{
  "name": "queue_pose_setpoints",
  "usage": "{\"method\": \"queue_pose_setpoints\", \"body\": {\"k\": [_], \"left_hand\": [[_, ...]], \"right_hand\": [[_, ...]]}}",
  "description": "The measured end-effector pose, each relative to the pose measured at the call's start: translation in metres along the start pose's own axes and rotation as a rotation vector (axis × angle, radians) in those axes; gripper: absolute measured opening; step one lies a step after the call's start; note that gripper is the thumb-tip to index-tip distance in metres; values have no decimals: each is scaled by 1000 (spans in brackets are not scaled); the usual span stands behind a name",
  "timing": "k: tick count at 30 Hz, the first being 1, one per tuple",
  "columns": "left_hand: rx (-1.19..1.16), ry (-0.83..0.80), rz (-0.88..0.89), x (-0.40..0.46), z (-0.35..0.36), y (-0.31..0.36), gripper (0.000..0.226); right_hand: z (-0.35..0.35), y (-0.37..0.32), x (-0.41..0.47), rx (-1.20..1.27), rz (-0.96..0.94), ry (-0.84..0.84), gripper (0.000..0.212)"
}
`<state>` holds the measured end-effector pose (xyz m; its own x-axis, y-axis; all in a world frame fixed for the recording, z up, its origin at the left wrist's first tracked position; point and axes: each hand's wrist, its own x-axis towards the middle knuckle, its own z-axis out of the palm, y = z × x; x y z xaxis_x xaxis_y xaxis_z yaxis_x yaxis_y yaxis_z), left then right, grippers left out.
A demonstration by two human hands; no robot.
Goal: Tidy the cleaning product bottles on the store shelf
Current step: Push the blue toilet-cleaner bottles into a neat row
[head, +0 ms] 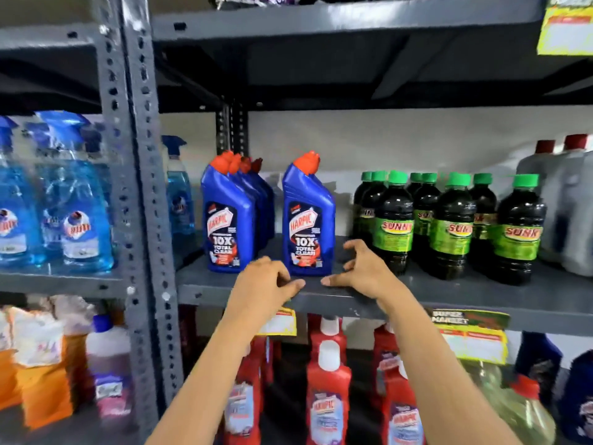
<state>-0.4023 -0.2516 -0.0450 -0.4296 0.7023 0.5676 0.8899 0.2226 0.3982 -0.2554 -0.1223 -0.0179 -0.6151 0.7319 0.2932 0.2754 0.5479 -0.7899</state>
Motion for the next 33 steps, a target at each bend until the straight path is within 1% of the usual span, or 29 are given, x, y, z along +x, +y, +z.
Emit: {"method": "queue_pose_setpoints", "body": {"k": [1,2,3,4,5,6,7,8,9,10,12,15,22,29,33], "left_hand": [[-18,-7,2,1,-3,-4,30],[-44,26,9,0,-7,-7,29],[-77,110,7,0,-12,-10,28],[-104,236,-11,1,-17,-15,29],[-107,378,-50,3,-22,-20,37],[-71,488,-115,5,-26,-26,55],[-14,543,-190,9,-30,-33,77],[23,529,-258,13,-32,-40,99],[24,470,-307,16,-34,-45,117],[-10,404,-346,19,-35,-48,130],[-80,294,-397,23,-34,-51,142],[-42,238,-380,24,-31,-53,143],[-60,245,-404,25,-29,-57,136],[-46,243,-410,26,-27,-58,136],[-86,229,-433,25,-29,-55,139]], "right_hand": [[3,-4,3,23,7,-8,79],[7,-8,5,41,9,-19,88],[10,-10,9,65,17,-29,94],[13,-13,12,96,17,-46,90],[15,-16,13,125,8,-67,79],[16,-18,14,149,-1,-94,69],[17,-19,15,166,0,-93,66],[18,-18,16,176,7,-76,66],[19,-17,17,178,10,-61,69],[20,-16,17,169,10,-55,71],[21,-16,17,159,11,-52,74],[24,-13,18,153,-10,-36,74],[24,-6,24,183,1,-49,74],[23,-4,27,177,38,-63,79],[20,-7,24,140,43,-66,82]]}}
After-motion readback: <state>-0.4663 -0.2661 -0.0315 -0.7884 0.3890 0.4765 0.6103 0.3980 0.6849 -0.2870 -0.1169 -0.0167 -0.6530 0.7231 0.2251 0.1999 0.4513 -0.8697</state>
